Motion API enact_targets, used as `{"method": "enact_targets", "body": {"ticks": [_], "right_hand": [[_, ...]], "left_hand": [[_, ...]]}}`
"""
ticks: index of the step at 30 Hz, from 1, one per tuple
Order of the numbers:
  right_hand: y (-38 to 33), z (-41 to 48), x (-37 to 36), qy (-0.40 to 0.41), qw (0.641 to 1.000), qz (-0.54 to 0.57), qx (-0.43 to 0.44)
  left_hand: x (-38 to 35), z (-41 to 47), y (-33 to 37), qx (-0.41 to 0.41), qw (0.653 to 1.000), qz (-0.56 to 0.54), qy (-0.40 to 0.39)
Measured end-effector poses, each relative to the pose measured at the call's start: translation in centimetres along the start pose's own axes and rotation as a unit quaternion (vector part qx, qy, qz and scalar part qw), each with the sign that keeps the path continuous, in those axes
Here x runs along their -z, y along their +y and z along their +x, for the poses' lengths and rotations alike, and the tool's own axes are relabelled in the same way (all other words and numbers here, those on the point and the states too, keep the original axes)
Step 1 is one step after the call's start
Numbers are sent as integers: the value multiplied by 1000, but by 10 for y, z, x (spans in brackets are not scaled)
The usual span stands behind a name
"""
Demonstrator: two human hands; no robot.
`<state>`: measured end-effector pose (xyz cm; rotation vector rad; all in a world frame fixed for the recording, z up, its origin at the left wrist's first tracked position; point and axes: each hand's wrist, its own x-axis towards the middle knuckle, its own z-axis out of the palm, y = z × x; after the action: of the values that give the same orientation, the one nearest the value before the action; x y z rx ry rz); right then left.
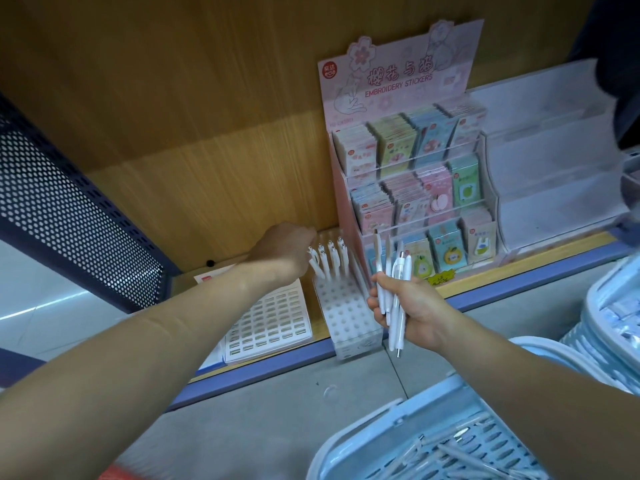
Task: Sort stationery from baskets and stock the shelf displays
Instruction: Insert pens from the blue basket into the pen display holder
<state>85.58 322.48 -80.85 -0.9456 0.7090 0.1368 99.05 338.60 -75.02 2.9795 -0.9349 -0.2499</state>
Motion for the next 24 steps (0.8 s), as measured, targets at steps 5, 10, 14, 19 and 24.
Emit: {"method": "enact_targets", "body": {"ticks": [5, 10, 14, 19, 24], "right_hand": [[3, 3, 3, -2, 1000, 5, -13], [3, 7, 3, -9, 1000, -2, -12], [3, 9, 3, 3, 1000, -12, -2], [4, 10, 2, 1, 1000, -18, 5], [4, 9, 3, -5, 999, -28, 14]], "left_hand": [[-12, 5, 1, -12, 1000, -5, -9], [-10, 10, -5, -29, 999, -28, 13], [-14, 10, -7, -36, 999, -33, 8], [-17, 14, -2, -53, 997, -55, 4], [-19, 14, -5, -53, 995, -85, -1]]}}
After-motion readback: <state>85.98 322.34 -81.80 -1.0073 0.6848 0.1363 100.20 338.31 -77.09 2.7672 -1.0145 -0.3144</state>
